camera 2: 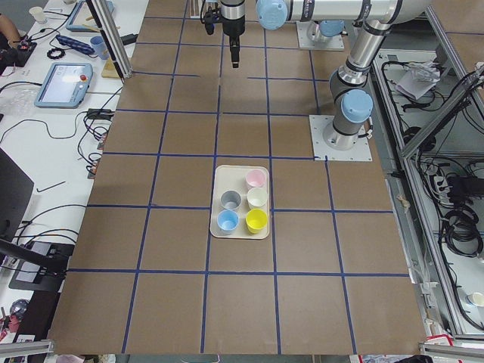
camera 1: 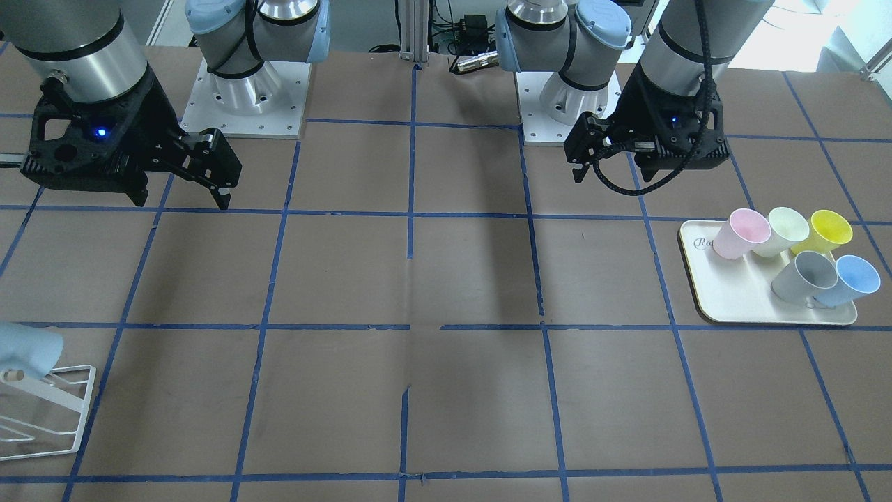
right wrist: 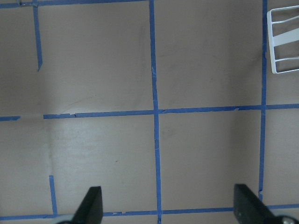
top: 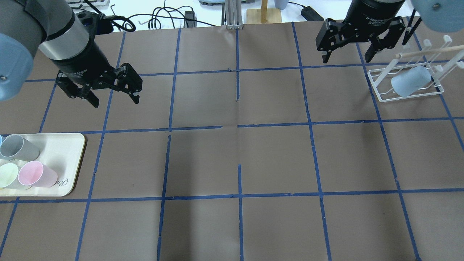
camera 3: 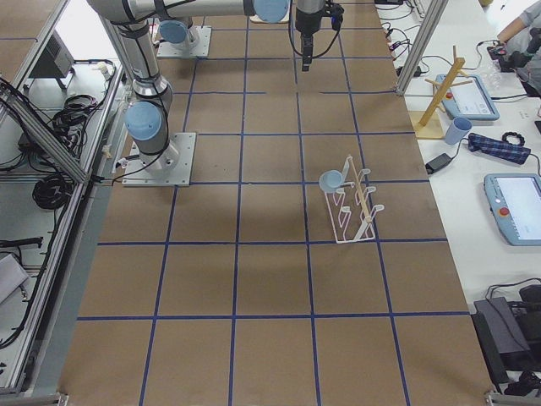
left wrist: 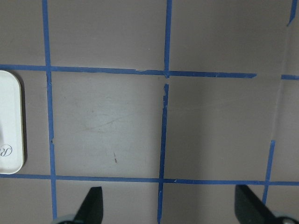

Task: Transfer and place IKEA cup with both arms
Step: 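Move the right gripper over the light blue cup on the wire rack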

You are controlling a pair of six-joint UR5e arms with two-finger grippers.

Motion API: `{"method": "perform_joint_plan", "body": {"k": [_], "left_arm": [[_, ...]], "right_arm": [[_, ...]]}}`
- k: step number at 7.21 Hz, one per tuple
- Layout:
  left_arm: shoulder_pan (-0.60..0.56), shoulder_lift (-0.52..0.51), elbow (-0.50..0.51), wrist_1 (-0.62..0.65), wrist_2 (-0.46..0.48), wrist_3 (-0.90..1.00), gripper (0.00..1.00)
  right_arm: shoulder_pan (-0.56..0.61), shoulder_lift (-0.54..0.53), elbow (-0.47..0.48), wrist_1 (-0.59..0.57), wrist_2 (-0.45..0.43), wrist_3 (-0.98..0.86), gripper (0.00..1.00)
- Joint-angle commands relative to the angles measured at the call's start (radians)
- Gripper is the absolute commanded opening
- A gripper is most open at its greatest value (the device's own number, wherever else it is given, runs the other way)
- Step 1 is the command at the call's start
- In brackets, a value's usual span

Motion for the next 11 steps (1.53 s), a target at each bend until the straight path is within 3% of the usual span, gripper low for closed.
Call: {"method": "perform_joint_plan", "body": {"k": [1, 5, 6, 8, 10, 11], "left_arm": [[0.0, 0.0, -0.002, -0.001, 0.0, 0.0, 1.0], [-0.001, 0.002, 0.002, 0.001, 0.002, 0.0, 1.0], [0.002, -0.006, 0.015, -0.01, -0.006, 0.002, 1.0], [0.002, 0.0, 0.0, -0.007, -0.002, 0.002, 1.0], [-0.003, 0.0, 0.003, -0.006, -0.012, 0.0, 1.0], [-0.004, -0.008, 0.012, -0.007, -0.005, 0.002, 1.0]], "right_arm": [[0.001, 0.0, 0.001, -0.003, 0.003, 0.002, 1.0], [-0.036, 0.0, 0.004, -0.008, -0.007, -0.019, 1.0], [-0.119, -0.002, 0.003, -0.005, 0.008, -0.094, 1.0], [-0.32, 0.003, 0.007, -0.003, 0.173, -0.29, 1.0], [-0.462, 0.038, 0.014, -0.001, 0.189, -0.535, 1.0], [-0.529, 0.067, 0.015, -0.003, 0.26, -0.632, 1.0]]}}
